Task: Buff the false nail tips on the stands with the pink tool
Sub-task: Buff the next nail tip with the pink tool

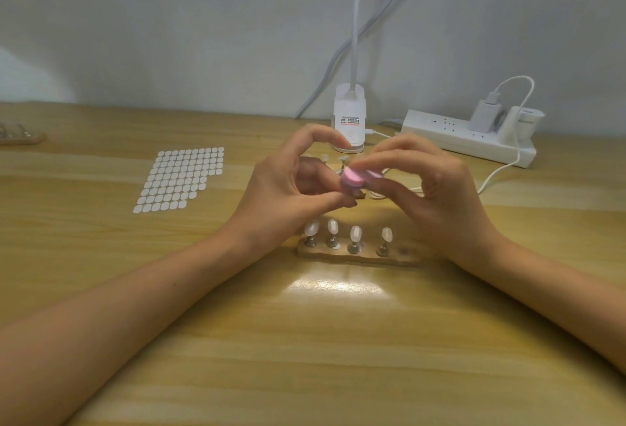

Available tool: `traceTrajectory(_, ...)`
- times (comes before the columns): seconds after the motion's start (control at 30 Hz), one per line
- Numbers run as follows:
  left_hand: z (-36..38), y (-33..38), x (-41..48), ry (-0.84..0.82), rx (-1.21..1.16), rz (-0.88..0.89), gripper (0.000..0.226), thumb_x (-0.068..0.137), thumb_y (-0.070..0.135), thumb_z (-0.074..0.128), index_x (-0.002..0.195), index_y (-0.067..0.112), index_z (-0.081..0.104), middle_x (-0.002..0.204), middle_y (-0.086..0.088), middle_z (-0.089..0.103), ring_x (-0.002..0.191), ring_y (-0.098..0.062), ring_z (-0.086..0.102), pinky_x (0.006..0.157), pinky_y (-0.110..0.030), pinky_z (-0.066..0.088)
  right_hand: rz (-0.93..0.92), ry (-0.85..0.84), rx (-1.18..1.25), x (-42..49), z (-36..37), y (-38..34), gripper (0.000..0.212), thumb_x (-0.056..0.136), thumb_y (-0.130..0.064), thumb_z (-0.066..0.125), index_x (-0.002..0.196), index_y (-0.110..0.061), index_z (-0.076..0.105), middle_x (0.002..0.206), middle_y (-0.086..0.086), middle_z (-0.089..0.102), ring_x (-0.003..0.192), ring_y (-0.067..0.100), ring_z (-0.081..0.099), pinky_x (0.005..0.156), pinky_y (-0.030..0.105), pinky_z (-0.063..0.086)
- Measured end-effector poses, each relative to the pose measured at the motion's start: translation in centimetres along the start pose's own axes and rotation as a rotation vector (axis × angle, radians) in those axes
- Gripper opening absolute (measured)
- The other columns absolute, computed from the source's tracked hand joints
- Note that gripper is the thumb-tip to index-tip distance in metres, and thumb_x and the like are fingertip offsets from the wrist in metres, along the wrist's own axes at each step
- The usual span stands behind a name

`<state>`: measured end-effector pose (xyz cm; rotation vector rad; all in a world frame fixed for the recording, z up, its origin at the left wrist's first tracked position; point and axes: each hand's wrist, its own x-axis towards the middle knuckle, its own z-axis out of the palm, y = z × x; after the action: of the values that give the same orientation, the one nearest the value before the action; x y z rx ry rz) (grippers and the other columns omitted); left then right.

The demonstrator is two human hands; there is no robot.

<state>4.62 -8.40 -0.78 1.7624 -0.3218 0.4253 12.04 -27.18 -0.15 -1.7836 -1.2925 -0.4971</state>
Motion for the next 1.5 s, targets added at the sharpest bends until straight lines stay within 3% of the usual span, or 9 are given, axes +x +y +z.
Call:
traceTrajectory(0.07,-0.01,0.08,-0.03,-0.009,0.000,0.006,0.048,0.080,0.007,0.082,0.120,0.013,0.057,0.079,-0.006,0.077,0.082,-0.020,0.077,0.075,-0.024,0.057,-0.060,-0.038,0.009,-0.16,0.25,-0.17,0.022,0.088,-0.013,0.070,0.109,-0.010,0.074,0.097,0.012,0.068,0.094,0.021,0.065,0.082,0.032,0.054)
traceTrajectory(0.2,0.03,0.00,0.01,0.010,0.008,-0.001,0.051,0.078,0.002,0.083,0.120,0.015,0.057,0.080,-0.007,0.077,0.084,-0.023,0.077,0.083,-0.036,0.061,-0.011,0.005,-0.021,0.06,-0.14,0.09,0.022,0.089,-0.011,0.068,0.111,-0.009,0.073,0.099,0.012,0.068,0.093,0.021,0.066,0.081,0.037,0.054)
traceTrajectory(0.3,0.00,0.05,-0.02,0.001,0.006,0.006,0.049,0.080,0.007,0.083,0.119,0.017,0.057,0.078,-0.005,0.077,0.081,-0.021,0.077,0.076,-0.029,0.059,-0.073,-0.051,0.003,-0.14,0.15,-0.18,0.021,0.089,-0.012,0.068,0.109,-0.007,0.074,0.099,0.013,0.067,0.096,0.022,0.065,0.083,0.035,0.054)
traceTrajectory(0.43,-0.04,-0.03,0.04,0.017,0.023,0.002,0.050,0.079,0.003,0.083,0.120,0.016,0.057,0.080,-0.006,0.078,0.083,-0.022,0.077,0.084,-0.040,0.061,-0.019,-0.004,-0.031,0.06,-0.23,0.23,0.022,0.090,-0.008,0.068,0.111,-0.007,0.073,0.099,0.014,0.068,0.094,0.023,0.066,0.081,0.039,0.054)
traceTrajectory(0.67,-0.03,0.10,0.04,0.020,0.000,-0.016,0.051,0.078,0.003,0.083,0.120,0.013,0.056,0.082,-0.008,0.078,0.083,-0.022,0.077,0.082,-0.033,0.060,-0.044,-0.008,-0.049,0.11,-0.38,0.25,0.023,0.089,-0.010,0.067,0.112,-0.009,0.072,0.100,0.014,0.068,0.094,0.023,0.066,0.081,0.039,0.054)
traceTrajectory(0.8,0.06,0.36,-0.07,0.005,-0.049,-0.034,0.052,0.076,0.016,0.083,0.120,0.014,0.055,0.080,-0.011,0.076,0.084,-0.025,0.077,0.079,-0.030,0.060,-0.099,-0.052,-0.018,-0.11,-0.02,-0.09,0.021,0.087,-0.010,0.071,0.108,-0.007,0.074,0.098,0.013,0.068,0.094,0.022,0.065,0.082,0.033,0.054)
traceTrajectory(0.9,0.08,0.30,-0.05,0.014,-0.041,-0.043,0.052,0.077,0.003,0.083,0.119,0.016,0.055,0.079,-0.010,0.076,0.081,-0.024,0.078,0.078,-0.030,0.061,-0.039,0.004,-0.046,0.03,-0.37,0.18,0.019,0.088,-0.009,0.070,0.107,-0.007,0.074,0.098,0.013,0.069,0.093,0.024,0.066,0.080,0.040,0.054)
traceTrajectory(1.17,0.09,0.35,-0.07,0.004,-0.053,-0.053,0.050,0.078,0.002,0.082,0.117,0.015,0.054,0.078,-0.010,0.075,0.080,-0.026,0.078,0.076,-0.029,0.060,-0.040,-0.006,-0.041,0.06,-0.35,0.28,0.019,0.087,-0.009,0.071,0.106,-0.004,0.074,0.097,0.012,0.069,0.092,0.025,0.066,0.080,0.043,0.053)
traceTrajectory(1.5,0.08,0.43,-0.07,-0.003,-0.004,-0.048,0.046,0.080,0.006,0.082,0.115,0.016,0.054,0.074,-0.004,0.074,0.079,-0.022,0.078,0.072,-0.025,0.058,-0.108,-0.061,-0.011,-0.15,0.05,-0.25,0.019,0.086,-0.009,0.074,0.105,-0.006,0.074,0.098,0.011,0.067,0.094,0.021,0.065,0.083,0.033,0.053)
